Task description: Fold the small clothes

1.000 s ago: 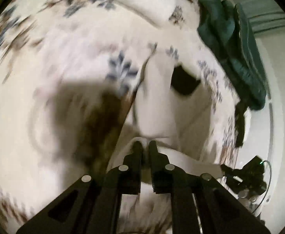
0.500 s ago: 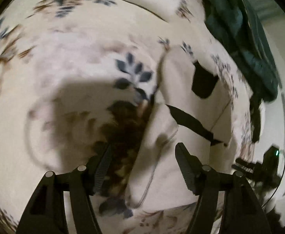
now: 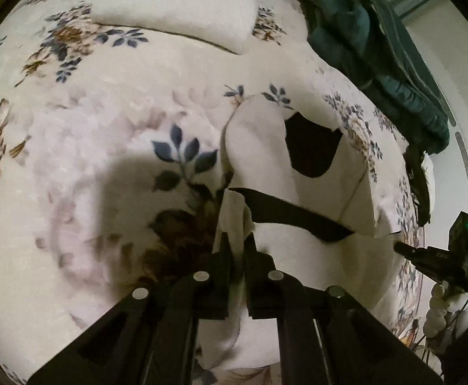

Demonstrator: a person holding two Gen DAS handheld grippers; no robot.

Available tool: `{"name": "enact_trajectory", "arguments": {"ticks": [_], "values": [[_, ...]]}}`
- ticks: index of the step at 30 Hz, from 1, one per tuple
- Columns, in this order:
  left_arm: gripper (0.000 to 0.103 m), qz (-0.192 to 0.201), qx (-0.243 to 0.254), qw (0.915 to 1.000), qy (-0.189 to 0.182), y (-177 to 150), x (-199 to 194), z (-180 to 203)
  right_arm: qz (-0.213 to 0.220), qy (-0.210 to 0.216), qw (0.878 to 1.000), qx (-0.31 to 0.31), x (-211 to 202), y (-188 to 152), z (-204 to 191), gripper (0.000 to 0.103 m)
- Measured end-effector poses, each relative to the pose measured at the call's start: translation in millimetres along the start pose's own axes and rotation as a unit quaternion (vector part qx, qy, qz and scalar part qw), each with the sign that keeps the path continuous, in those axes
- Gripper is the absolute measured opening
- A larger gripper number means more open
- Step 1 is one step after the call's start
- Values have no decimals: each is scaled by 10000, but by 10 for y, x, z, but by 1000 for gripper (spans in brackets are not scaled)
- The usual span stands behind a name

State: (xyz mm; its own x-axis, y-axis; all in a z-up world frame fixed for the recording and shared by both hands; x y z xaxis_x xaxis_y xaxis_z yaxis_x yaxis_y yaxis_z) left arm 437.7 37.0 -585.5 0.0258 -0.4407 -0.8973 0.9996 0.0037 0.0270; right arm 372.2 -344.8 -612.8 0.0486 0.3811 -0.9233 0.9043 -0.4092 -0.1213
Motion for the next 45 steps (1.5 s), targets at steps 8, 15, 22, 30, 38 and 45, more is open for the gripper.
{"name": "enact_trajectory", "arguments": {"ticks": [8, 15, 22, 30, 38, 45], "values": [[28, -405, -947, 9909, -864, 140, 189, -329, -470, 43, 9987, 194, 240, 89, 52, 26], [56, -554, -881, 9914, -791, -451, 102, -305, -1091, 715, 9903, 485, 296, -527, 260, 54], [66, -366, -576, 9951, -712, -119, -78, -67, -941, 437, 9928, 592, 259, -497, 140, 56], [72, -341, 175, 9992, 131, 1086, 148, 268, -466, -39, 9988, 115, 103, 758, -554, 73], [72, -925, 443, 9929, 596, 1705, 832, 396, -721, -363, 9954, -510, 466, 1745, -955, 73], [4, -939, 1527, 9784, 1033, 1733, 983, 649, -1458, -522, 9816, -1113, 953, 1988, -1123, 30]]}}
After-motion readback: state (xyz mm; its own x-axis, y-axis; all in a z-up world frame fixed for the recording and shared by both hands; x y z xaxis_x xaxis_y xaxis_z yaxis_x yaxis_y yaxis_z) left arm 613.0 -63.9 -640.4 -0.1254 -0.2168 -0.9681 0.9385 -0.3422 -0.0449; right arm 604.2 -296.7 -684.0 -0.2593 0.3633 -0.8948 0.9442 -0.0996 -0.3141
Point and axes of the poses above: each gripper's, at about its wrist camera, not at the fingertips, and x roughly the way its jaws point, z to its right, y to its top, the point moved 6 cm from there along x, roughly the way its jaws point, and after that the axes turned 13 degrees about -z, right-handed, at the moved point
